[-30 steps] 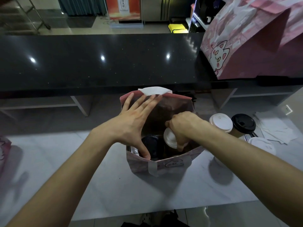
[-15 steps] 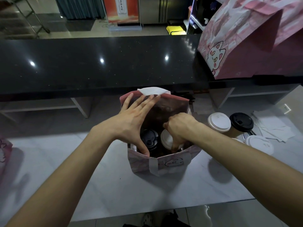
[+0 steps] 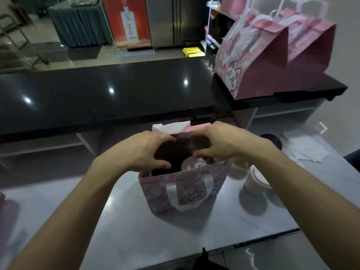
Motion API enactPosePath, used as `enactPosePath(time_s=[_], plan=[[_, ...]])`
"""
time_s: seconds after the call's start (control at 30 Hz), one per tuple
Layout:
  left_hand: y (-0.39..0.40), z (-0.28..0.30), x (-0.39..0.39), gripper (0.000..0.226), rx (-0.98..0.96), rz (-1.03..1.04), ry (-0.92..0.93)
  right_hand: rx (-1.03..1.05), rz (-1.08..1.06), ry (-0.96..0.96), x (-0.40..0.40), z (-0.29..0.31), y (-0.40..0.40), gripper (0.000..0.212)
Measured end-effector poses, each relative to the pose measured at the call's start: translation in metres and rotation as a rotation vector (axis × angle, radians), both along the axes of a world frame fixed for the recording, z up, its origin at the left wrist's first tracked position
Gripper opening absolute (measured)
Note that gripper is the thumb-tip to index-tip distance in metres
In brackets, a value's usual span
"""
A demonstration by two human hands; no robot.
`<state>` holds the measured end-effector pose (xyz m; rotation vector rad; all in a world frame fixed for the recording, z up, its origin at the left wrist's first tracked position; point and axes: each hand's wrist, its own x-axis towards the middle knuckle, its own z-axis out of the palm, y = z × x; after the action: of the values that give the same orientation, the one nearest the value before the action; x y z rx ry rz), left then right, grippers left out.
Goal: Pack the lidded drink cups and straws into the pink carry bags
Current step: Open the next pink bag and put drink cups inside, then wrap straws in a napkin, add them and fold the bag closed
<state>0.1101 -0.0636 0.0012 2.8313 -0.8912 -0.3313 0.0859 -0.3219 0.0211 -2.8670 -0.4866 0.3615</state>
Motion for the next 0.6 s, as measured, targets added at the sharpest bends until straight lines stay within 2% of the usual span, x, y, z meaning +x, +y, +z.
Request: enactPosePath(time_s=[0.13, 0.23, 0.3, 0.47, 0.6], plan=[[-0.029, 0.022, -0.007, 0.054, 0.043, -0.011, 0.083, 0.066, -0.109, -0.082, -0.019, 0.016, -0.041, 0.065], [-0.062, 0.035, -0.012, 0.042, 0.022, -0.037, 0.028, 0.072, -0.181, -0.094, -0.027, 0.017, -0.079, 0.066], [-0.086, 0.039, -0.013, 0.041, -0.017, -0.072, -0.019, 0.068, -0.226, -0.097, -0.029, 0.013, -0.108, 0.062], [-0.161, 0.028, -0.007, 0.056, -0.068, -0.103, -0.096, 0.072, -0.329, -0.127, -0.018, -0.018, -0.202, 0.037], [-0.231, -0.003, 0.001, 0.054, -0.096, -0.055, -0.113, 0.010, -0.411, -0.119, 0.006, -0.067, -0.293, 0.035]])
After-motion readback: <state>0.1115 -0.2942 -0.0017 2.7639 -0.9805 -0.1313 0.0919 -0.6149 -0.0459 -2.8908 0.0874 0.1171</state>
